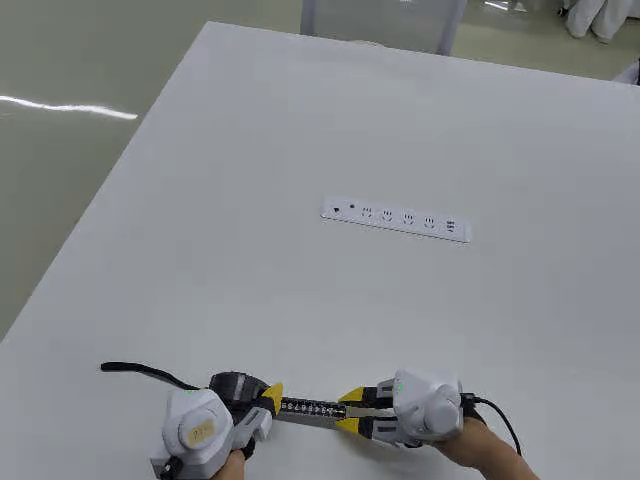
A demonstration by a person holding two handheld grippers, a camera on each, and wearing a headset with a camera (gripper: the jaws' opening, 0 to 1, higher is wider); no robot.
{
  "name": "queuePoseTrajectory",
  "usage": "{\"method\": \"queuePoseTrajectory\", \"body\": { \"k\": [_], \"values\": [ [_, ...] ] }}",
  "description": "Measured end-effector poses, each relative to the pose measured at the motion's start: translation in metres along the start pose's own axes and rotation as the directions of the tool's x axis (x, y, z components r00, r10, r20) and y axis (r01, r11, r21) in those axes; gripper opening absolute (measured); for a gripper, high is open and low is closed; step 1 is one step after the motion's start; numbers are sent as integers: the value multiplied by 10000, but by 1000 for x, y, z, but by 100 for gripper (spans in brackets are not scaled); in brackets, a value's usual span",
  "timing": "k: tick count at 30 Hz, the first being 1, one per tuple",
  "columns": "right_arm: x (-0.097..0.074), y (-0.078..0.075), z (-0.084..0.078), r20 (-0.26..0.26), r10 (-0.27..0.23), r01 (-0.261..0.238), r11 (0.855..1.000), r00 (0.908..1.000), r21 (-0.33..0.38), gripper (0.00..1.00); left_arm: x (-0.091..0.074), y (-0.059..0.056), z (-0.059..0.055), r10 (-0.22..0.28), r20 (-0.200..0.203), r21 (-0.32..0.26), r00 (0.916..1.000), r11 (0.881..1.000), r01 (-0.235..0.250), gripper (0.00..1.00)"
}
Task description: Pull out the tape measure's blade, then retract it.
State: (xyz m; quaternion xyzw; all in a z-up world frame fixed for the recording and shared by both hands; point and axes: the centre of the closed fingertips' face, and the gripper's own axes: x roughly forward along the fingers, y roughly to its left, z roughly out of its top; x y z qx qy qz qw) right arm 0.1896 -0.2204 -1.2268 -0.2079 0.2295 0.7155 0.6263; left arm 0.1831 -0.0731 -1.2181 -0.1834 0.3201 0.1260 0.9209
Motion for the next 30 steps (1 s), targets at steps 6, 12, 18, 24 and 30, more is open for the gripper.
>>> {"method": "queuePoseTrajectory", "body": {
  "k": [6, 12, 18, 24, 30],
  "values": [
    [4, 0, 4, 25, 28, -28, 10000, 10000, -2, 13, 1, 0, 0, 36, -39, -52, 10000, 10000, -36, 65],
    [9, 0, 5, 96, 91, -91, 10000, 9999, 1, 13, 1, 1, 0, 19, -50, -105, 10000, 9999, -19, 65],
    [14, 1, 8, 143, 155, -155, 9999, 9998, -2, 13, 1, 1, 0, 2, -65, -86, 10000, 10000, -2, 65],
    [17, 1, 10, 170, 176, -176, 9998, 9997, 20, 13, 1, 1, 0, 2, -72, -71, 10000, 10000, -3, 65],
    [21, 1, 12, 188, 196, -196, 9998, 9996, 9, 13, 1, 1, 0, -8, -87, -89, 10000, 10000, 8, 65]
  ]
}}
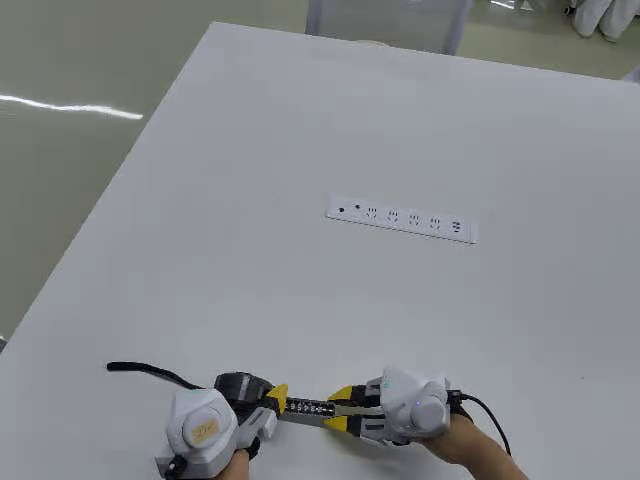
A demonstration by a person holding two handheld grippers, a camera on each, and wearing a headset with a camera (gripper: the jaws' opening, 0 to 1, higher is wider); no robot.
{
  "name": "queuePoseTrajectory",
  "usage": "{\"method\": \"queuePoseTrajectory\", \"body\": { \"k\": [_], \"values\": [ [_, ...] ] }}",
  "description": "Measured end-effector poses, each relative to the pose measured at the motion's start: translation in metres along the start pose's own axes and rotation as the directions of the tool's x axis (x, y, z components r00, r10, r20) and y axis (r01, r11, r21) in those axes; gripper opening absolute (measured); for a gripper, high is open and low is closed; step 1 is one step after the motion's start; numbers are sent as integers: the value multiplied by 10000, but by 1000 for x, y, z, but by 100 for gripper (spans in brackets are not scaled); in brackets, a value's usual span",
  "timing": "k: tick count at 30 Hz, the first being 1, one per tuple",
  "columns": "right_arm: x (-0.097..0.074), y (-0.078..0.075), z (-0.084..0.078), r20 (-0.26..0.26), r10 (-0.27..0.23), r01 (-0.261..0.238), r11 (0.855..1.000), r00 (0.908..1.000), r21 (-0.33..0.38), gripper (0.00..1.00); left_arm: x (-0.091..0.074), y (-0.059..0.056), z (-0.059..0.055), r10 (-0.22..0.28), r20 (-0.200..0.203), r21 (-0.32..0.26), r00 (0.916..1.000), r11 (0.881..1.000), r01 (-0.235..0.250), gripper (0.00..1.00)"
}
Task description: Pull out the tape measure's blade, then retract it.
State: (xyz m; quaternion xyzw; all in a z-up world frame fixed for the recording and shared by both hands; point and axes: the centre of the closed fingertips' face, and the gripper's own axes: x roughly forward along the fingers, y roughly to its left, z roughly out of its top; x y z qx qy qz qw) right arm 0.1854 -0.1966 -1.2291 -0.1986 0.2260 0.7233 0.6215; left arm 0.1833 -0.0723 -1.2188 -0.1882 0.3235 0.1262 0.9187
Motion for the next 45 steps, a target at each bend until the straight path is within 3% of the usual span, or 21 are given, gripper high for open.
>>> {"method": "queuePoseTrajectory", "body": {
  "k": [45],
  "values": [
    [30, 2, 20, 249, 305, -303, 9995, 9992, -70, 13, 0, 0, 1, -165, -180, -161, 9997, 9997, 162, 64]
  ]
}}
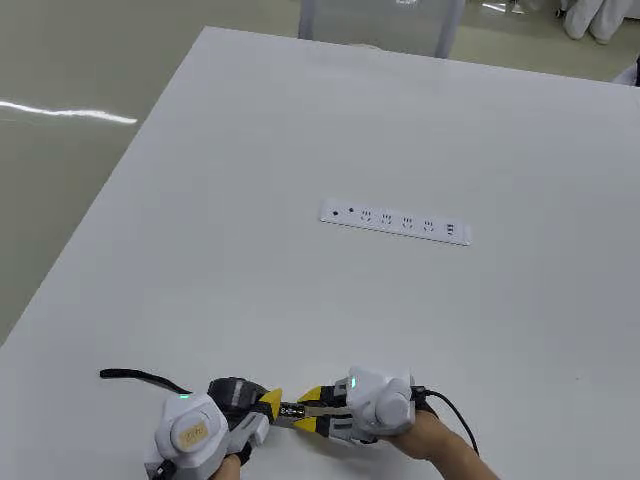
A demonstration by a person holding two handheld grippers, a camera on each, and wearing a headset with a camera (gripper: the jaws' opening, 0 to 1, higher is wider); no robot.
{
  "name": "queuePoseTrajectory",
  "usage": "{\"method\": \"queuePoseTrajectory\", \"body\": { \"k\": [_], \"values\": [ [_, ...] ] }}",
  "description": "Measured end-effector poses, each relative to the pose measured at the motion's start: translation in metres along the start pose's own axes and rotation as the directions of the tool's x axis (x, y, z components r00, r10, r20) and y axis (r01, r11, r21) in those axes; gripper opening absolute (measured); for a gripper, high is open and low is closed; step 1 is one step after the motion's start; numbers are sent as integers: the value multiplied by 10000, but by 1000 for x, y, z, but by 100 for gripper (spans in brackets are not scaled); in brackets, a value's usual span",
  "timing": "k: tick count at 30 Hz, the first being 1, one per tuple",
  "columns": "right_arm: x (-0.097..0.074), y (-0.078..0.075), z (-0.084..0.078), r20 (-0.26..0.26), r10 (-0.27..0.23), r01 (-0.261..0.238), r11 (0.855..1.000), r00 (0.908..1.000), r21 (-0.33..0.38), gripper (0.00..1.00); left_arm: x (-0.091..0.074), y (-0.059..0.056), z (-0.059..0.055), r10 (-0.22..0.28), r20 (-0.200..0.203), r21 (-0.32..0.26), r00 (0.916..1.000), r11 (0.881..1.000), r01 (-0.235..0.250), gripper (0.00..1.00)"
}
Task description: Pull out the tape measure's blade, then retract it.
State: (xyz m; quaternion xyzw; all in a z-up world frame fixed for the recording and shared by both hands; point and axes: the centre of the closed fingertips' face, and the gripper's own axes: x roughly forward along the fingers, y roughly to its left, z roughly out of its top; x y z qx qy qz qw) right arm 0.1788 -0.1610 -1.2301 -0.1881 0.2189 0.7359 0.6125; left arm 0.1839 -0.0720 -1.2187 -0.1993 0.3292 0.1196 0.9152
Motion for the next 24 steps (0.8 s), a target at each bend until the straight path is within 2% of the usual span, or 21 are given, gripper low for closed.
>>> {"method": "queuePoseTrajectory", "body": {
  "k": [24],
  "values": [
    [13, 0, 7, 43, 127, -126, 9998, 9999, -144, 13, 0, 0, 1, -65, -39, -100, 10000, 9999, 65, 64]
  ]
}}
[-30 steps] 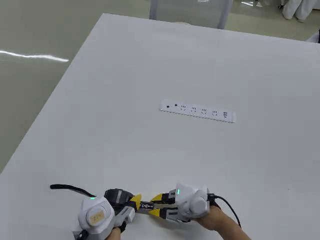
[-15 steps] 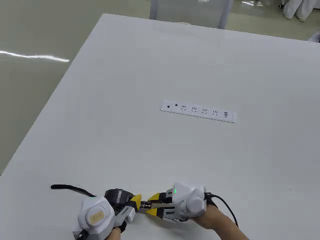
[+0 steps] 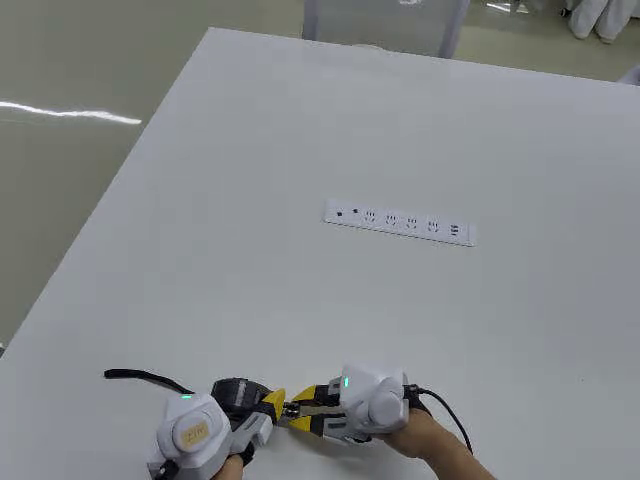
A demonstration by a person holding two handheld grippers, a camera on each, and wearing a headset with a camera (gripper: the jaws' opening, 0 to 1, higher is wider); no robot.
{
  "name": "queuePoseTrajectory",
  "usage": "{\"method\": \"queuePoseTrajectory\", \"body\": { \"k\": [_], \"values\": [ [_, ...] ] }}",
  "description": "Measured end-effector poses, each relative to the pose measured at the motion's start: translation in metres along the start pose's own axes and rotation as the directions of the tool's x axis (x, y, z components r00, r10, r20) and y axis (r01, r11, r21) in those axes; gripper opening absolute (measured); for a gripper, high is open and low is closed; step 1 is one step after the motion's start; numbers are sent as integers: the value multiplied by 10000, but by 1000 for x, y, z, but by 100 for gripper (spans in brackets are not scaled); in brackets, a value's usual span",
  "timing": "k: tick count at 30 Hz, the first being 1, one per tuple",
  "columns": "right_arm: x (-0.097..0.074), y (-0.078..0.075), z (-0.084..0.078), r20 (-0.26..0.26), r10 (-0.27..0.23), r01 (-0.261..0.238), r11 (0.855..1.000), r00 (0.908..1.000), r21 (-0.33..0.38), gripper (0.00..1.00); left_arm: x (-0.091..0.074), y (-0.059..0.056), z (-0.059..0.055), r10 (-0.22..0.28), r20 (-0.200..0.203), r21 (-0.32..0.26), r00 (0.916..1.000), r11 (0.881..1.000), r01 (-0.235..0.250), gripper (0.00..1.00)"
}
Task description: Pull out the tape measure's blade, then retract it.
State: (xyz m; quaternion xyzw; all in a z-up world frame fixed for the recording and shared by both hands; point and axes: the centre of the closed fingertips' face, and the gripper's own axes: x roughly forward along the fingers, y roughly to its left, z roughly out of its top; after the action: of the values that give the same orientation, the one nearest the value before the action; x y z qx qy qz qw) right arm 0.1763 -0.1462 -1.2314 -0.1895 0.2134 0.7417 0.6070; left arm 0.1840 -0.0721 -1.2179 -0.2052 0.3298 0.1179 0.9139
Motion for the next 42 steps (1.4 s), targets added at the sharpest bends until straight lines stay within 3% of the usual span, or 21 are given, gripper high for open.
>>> {"method": "queuePoseTrajectory", "body": {
  "k": [25, 36, 40, 42],
  "values": [
    [13, 1, 5, 101, 226, -225, 9997, 9997, -90, 13, 0, 0, 0, -13, -8, 112, 10000, 9999, 13, 64],
    [14, 1, 1, -118, 244, -247, 9994, 9996, -243, 14, 0, -2, -2, 38, -20, 344, 10000, 9994, -38, 64],
    [17, 3, -2, -302, 247, -257, 9991, 9992, -349, 14, 1, -3, -5, 6, -150, 751, 9999, 9972, 5, 65],
    [16, 3, -2, -296, 196, -206, 9992, 9994, -331, 14, 1, -2, -5, -17, -131, 638, 9999, 9980, 26, 65]
  ]
}}
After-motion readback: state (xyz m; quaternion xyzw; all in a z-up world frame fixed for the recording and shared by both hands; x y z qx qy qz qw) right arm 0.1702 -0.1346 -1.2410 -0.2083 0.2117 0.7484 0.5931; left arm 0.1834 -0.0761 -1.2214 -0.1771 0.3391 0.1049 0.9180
